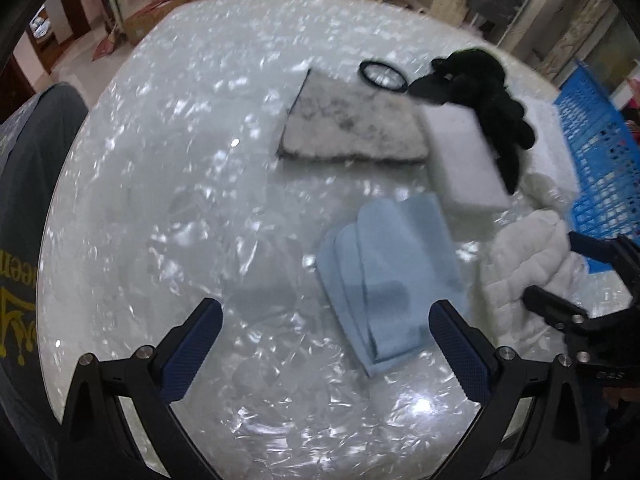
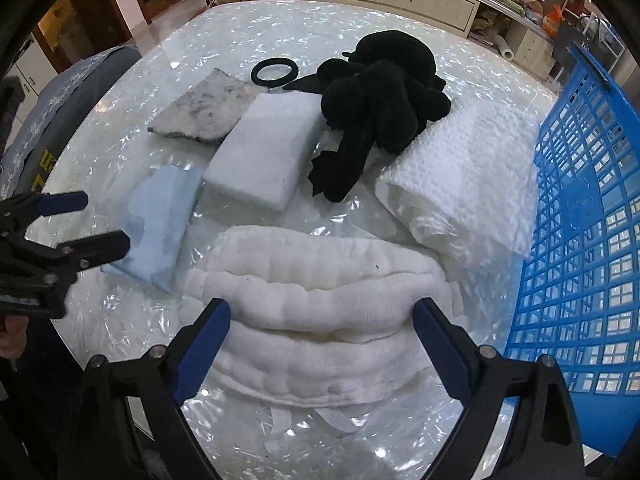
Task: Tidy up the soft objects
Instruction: 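Move the right tool down to the white quilted towel and the left tool to the light blue cloth, then grasp the white quilted towel with the right tool while the left tool grasps the light blue cloth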
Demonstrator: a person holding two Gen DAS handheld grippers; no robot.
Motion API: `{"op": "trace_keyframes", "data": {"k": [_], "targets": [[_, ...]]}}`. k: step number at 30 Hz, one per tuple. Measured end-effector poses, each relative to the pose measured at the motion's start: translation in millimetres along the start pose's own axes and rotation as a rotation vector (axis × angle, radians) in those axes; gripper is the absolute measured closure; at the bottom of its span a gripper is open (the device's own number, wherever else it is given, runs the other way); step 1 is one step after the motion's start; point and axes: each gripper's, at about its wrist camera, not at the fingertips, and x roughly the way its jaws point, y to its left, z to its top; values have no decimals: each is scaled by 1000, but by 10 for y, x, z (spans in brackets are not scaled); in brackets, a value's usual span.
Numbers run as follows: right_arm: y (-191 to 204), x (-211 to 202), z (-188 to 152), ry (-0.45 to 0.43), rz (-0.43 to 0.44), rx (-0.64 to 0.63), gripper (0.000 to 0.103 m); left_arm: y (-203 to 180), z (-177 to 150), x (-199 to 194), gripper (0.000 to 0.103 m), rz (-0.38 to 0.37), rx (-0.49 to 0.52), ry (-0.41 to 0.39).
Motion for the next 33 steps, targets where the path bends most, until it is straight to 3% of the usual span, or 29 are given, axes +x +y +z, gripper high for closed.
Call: {"op": "trace_keyframes", "data": {"k": [6, 10, 13, 18, 21, 23, 25, 27, 30, 32, 33], "targets": [[-56, 29, 20, 0, 18, 13, 10, -36, 6, 86, 4, 41, -26, 21], [-123, 77, -2, 4, 31, 24, 10, -166, 4, 161, 11, 120, -11, 40], [-167, 116, -27, 5, 30, 17, 11, -223, 37, 152, 22, 116, -21, 57], [-154, 136, -90, -6, 37, 18, 14, -438, 80, 120, 53, 104, -6, 56], [-158, 137, -153, -11, 38, 12, 18, -548, 69, 104, 64, 99, 3, 51], [-130, 100, -157, -13, 41, 12, 23, -597, 64, 104, 75, 83, -1, 47], [-150, 78, -197, -17, 45, 11, 28, -630, 53, 92, 79, 66, -6, 46], [-125, 43, -209, -19, 49, 12, 32, -667, 22, 78, 96, 60, -12, 41], [-92, -20, -207, -22, 61, 6, 47, -572, -52, 31, 98, -7, -43, 42], [-74, -56, -216, -22, 80, 1, 67, -527, -79, 24, 99, -36, -53, 38], [-63, -69, -216, -20, 94, -1, 72, -510, -85, 23, 99, -54, -61, 38]]}}
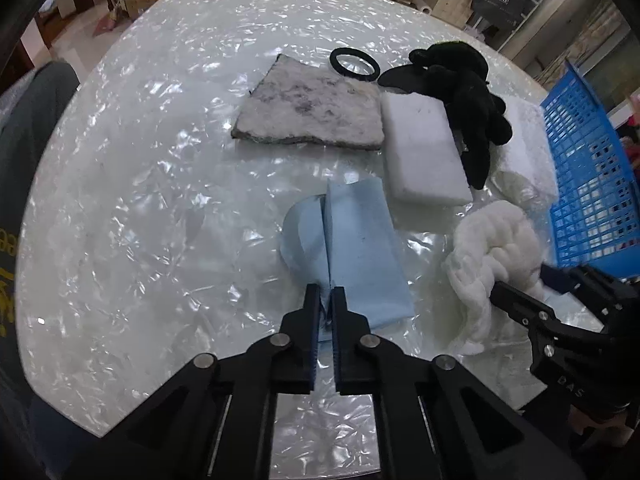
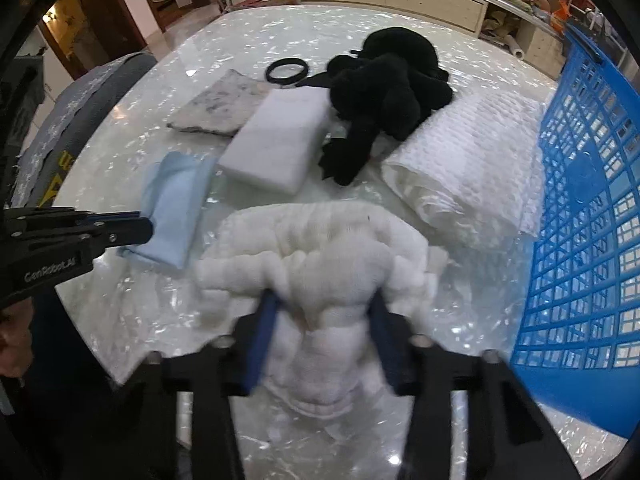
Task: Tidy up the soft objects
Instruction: 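Grasp the white quilted towel with the right tool while the left tool grasps the light blue cloth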
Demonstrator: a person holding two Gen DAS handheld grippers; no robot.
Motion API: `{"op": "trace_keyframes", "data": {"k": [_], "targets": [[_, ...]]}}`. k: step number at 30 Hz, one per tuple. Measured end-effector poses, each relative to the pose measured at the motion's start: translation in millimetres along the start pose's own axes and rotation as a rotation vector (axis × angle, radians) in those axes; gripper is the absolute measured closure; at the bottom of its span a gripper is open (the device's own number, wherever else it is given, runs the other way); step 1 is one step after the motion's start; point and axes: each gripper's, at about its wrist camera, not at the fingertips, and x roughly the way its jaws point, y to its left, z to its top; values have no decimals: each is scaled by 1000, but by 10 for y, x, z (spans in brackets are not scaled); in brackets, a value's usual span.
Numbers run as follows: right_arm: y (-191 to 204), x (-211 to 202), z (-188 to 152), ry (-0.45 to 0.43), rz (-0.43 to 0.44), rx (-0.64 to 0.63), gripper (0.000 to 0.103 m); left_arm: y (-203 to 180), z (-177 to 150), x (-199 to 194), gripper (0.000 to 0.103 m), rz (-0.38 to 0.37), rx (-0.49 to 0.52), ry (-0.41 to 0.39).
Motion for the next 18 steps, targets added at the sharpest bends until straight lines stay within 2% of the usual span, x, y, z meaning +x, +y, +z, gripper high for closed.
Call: {"op": "trace_keyframes", "data": {"k": [1, 5, 12, 15, 18], "targets": [[7, -8, -4, 3, 16, 0, 79, 21, -11, -4, 99, -21, -9, 1], [3, -30, 8, 4, 12, 23, 86, 102, -57, -38, 99, -83, -27, -1], [59, -337, 52, -29, -26, 23, 87, 184, -59, -236, 99, -137, -21, -57], [102, -509, 76, -49, -41, 14, 87, 223, -21, -326, 99, -136, -16, -83], [143, -697, 135, -76, -46, 2, 87, 343, -105, -549, 99, -149, -6, -108]]}}
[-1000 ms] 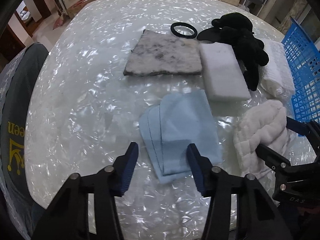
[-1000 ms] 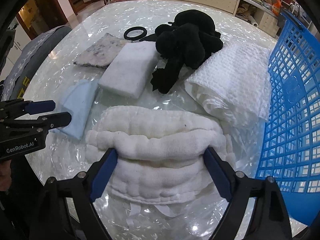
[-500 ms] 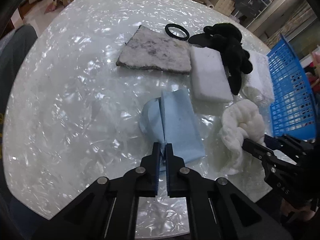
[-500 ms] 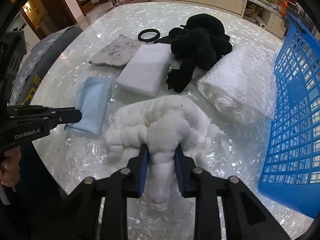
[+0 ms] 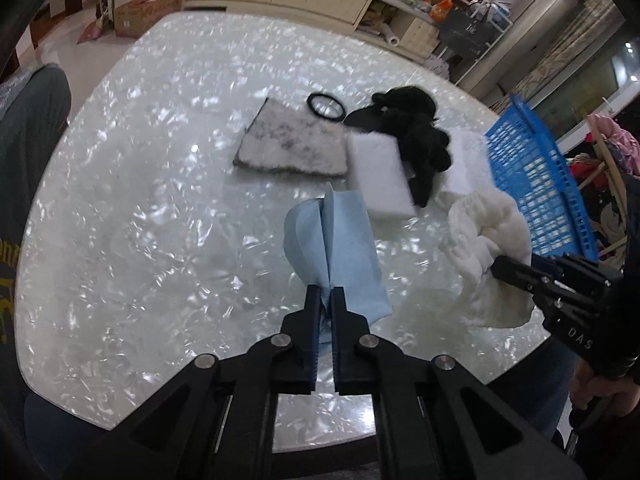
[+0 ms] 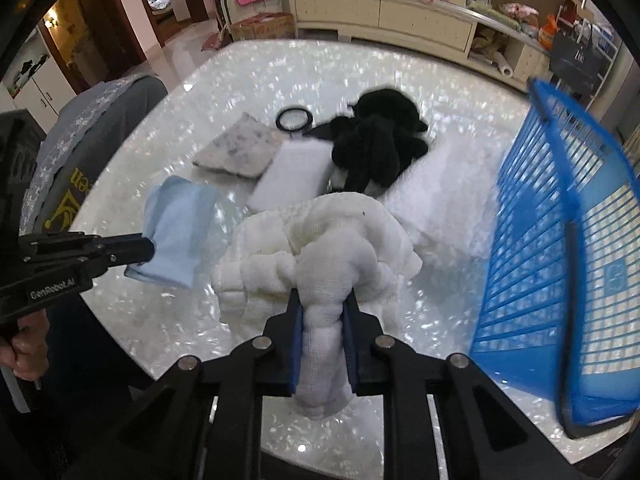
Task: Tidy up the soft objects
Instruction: 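Grasp the white quilted towel with the right tool while the left tool grasps the light blue cloth, then carry the white quilted towel over the blue basket and open the right tool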
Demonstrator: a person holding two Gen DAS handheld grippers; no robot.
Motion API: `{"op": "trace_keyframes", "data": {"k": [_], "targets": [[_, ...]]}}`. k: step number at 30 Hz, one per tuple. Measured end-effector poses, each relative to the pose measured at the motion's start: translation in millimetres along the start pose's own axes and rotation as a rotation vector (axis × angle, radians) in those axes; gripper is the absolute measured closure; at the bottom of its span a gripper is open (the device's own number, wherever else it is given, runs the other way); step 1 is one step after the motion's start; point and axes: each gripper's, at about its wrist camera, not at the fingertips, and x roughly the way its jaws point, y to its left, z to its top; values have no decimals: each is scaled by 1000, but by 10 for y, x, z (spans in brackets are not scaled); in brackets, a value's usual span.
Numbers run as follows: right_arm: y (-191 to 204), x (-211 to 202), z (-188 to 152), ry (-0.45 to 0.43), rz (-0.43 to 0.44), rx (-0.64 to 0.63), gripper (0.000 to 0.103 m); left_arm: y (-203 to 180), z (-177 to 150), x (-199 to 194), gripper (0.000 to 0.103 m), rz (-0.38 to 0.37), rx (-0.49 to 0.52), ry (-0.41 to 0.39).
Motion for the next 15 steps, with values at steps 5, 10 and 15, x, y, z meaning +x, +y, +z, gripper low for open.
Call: {"op": "trace_keyframes", "data": {"k": [5, 10, 15], "targets": [[17, -389, 112, -57, -17, -29, 87, -93, -4, -337, 99, -9, 38, -50], [-27, -677, 190, -107, -24, -42, 87, -281, 26, -665, 99, -18, 81, -113], [-224, -981, 245, -179, -46, -37, 87, -484, 66, -875, 99, -36, 123, -161]]}}
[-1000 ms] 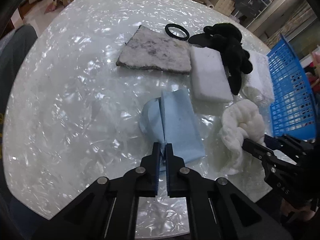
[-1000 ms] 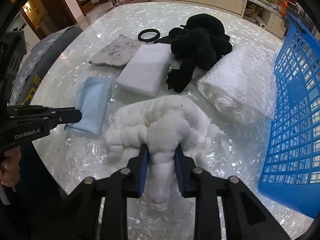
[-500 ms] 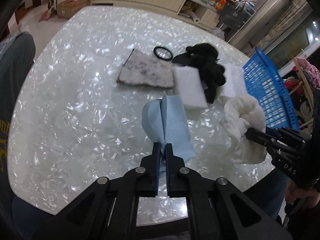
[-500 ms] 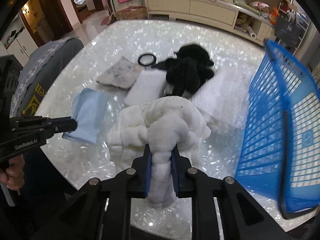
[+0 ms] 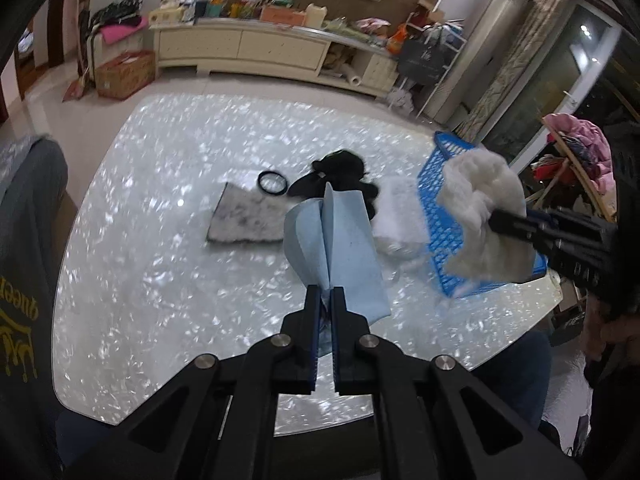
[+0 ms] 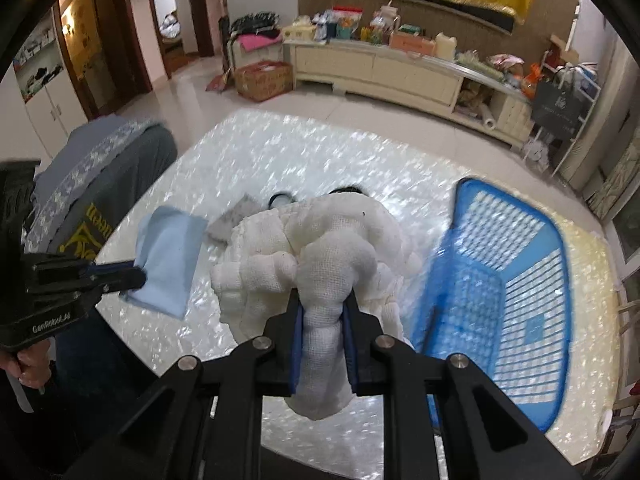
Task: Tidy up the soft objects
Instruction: 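Carry the white quilted towel over the blue basket and open the right tool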
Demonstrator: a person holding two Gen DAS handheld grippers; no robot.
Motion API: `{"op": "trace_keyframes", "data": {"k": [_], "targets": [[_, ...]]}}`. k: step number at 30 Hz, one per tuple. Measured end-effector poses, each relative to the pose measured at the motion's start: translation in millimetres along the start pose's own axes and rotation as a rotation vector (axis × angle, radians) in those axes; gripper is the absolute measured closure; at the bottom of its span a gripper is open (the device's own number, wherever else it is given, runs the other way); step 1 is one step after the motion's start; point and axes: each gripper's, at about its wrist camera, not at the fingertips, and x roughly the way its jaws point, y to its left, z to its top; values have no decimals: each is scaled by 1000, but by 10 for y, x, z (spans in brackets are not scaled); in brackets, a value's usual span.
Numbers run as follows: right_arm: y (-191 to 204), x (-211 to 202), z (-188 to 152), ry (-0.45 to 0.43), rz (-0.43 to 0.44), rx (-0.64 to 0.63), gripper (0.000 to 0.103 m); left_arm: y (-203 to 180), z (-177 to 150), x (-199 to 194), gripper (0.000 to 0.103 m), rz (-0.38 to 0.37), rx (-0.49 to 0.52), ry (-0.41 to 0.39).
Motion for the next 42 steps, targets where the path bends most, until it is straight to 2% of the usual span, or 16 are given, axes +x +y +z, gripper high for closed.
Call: {"op": "trace_keyframes", "data": {"k": [5, 10, 15, 19, 34, 42], "targets": [[-355, -229, 49, -45, -80, 12, 87, -157, 36, -35, 99, -19, 32, -16], [-780, -221, 9, -34, -158, 67, 87, -251, 41, 38, 99, -29, 47, -4], [-1095, 18, -56, 19, -215, 128, 87, -312, 43, 99, 99, -33, 50, 4], [-1290, 256, -94, 70, -215, 172, 87, -328, 46, 139, 99, -30, 50, 12], [-1484, 1225, 79, 282, -204, 145, 86, -64, 40, 334, 99, 28, -2, 56], [-1375, 1224, 80, 335, -195, 88, 85, 15, 33, 399, 99, 29, -15, 71]]}}
